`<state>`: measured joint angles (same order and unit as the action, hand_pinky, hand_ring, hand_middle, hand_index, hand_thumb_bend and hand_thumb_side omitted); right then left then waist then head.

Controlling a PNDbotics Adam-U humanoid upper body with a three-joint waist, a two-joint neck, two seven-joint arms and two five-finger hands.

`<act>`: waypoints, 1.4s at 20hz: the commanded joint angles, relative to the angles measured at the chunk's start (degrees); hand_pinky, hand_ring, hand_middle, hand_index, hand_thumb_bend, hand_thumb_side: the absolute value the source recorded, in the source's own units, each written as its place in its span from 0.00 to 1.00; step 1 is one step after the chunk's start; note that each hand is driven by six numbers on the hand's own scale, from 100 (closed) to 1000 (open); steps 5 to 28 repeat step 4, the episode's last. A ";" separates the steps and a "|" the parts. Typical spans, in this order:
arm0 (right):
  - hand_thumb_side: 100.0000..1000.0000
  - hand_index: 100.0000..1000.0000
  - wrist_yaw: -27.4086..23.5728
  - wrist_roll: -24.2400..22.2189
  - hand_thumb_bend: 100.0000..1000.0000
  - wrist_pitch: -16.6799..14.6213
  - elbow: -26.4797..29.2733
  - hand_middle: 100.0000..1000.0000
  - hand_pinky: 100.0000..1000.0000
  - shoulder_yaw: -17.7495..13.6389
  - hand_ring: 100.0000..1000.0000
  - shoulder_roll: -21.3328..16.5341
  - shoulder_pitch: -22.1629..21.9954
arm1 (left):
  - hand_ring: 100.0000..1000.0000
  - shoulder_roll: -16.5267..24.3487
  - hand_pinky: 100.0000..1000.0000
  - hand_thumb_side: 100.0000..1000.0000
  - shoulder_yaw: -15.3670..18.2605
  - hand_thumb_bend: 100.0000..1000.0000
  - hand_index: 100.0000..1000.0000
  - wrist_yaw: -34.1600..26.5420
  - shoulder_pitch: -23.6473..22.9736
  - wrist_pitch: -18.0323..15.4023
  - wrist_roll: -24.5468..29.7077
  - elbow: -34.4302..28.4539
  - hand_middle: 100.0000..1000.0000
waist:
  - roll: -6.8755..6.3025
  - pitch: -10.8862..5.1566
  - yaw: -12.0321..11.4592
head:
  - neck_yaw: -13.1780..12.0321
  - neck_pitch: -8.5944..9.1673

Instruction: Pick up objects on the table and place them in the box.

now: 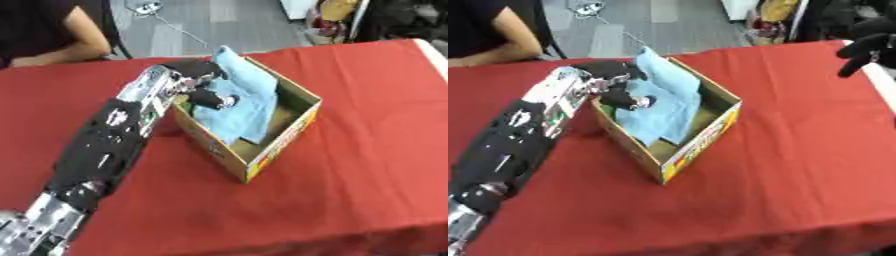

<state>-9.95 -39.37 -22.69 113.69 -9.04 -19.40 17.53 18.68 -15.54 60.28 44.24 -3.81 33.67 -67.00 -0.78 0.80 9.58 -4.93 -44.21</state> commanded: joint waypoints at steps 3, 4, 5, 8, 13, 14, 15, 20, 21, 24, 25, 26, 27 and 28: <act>0.62 0.96 -0.20 0.10 0.36 -0.24 0.90 0.77 0.52 -0.49 0.68 -0.83 0.59 | 0.87 1.77 0.71 0.97 0.31 0.26 0.95 -1.01 0.28 1.28 1.61 -2.89 0.94 | 0.12 -0.60 -0.10 | 0.74 0.09; 0.62 0.96 -0.19 0.09 0.36 -0.24 0.90 0.77 0.52 -0.49 0.68 -0.83 0.59 | 0.87 1.82 0.71 0.97 0.35 0.26 0.95 -1.04 0.20 1.42 1.60 -3.01 0.94 | 0.12 -0.58 -0.10 | 0.76 0.09; 0.62 0.96 -0.19 0.09 0.36 -0.24 0.90 0.77 0.52 -0.49 0.68 -0.83 0.59 | 0.87 1.82 0.71 0.97 0.35 0.26 0.95 -1.04 0.20 1.42 1.60 -3.01 0.94 | 0.12 -0.58 -0.10 | 0.76 0.09; 0.62 0.96 -0.19 0.09 0.36 -0.24 0.90 0.77 0.52 -0.49 0.68 -0.83 0.59 | 0.87 1.82 0.71 0.97 0.35 0.26 0.95 -1.04 0.20 1.42 1.60 -3.01 0.94 | 0.12 -0.58 -0.10 | 0.76 0.09; 0.62 0.96 -0.19 0.09 0.36 -0.24 0.90 0.77 0.52 -0.49 0.68 -0.83 0.59 | 0.87 1.82 0.71 0.97 0.35 0.26 0.95 -1.04 0.20 1.42 1.60 -3.01 0.94 | 0.12 -0.58 -0.10 | 0.76 0.09; 0.62 0.96 -0.19 0.09 0.36 -0.24 0.90 0.77 0.52 -0.49 0.68 -0.83 0.59 | 0.87 1.82 0.71 0.97 0.35 0.26 0.95 -1.04 0.20 1.42 1.60 -3.01 0.94 | 0.12 -0.58 -0.10 | 0.76 0.09; 0.62 0.96 -0.19 0.09 0.36 -0.24 0.90 0.77 0.52 -0.49 0.68 -0.83 0.59 | 0.87 1.82 0.71 0.97 0.35 0.26 0.95 -1.04 0.20 1.42 1.60 -3.01 0.94 | 0.12 -0.58 -0.10 | 0.76 0.09; 0.62 0.96 -0.19 0.09 0.36 -0.24 0.90 0.77 0.52 -0.49 0.68 -0.83 0.59 | 0.87 1.82 0.71 0.97 0.35 0.26 0.95 -1.04 0.20 1.42 1.60 -3.01 0.94 | 0.12 -0.58 -0.10 | 0.76 0.09; 0.62 0.96 -0.19 0.09 0.36 -0.24 0.90 0.77 0.52 -0.49 0.68 -0.83 0.59 | 0.87 1.82 0.71 0.97 0.35 0.26 0.95 -1.04 0.20 1.42 1.60 -3.01 0.94 | 0.12 -0.58 -0.10 | 0.76 0.09; 0.62 0.96 -0.19 0.09 0.36 -0.24 0.90 0.77 0.52 -0.49 0.68 -0.83 0.59 | 0.87 1.82 0.71 0.97 0.35 0.26 0.95 -1.04 0.20 1.42 1.60 -3.01 0.94 | 0.12 -0.58 -0.10 | 0.76 0.09; 0.62 0.96 -0.19 0.09 0.36 -0.24 0.90 0.77 0.52 -0.49 0.68 -0.83 0.59 | 0.87 1.82 0.71 0.97 0.35 0.26 0.95 -1.04 0.20 1.42 1.60 -3.01 0.94 | 0.12 -0.58 -0.10 | 0.76 0.09; 0.62 0.96 -0.19 0.09 0.36 -0.24 0.90 0.77 0.52 -0.49 0.68 -0.83 0.59 | 0.87 1.82 0.71 0.97 0.35 0.26 0.95 -1.04 0.20 1.42 1.60 -3.01 0.94 | 0.12 -0.58 -0.10 | 0.76 0.09; 0.62 0.96 -0.19 0.09 0.36 -0.24 0.90 0.77 0.52 -0.49 0.68 -0.83 0.59 | 0.87 1.82 0.71 0.97 0.35 0.26 0.95 -1.04 0.20 1.42 1.60 -3.01 0.94 | 0.12 -0.58 -0.10 | 0.76 0.09; 0.62 0.96 -0.19 0.09 0.36 -0.24 0.90 0.77 0.52 -0.49 0.68 -0.83 0.59 | 0.87 1.82 0.71 0.97 0.35 0.26 0.95 -1.04 0.20 1.42 1.60 -3.01 0.94 | 0.12 -0.58 -0.10 | 0.76 0.09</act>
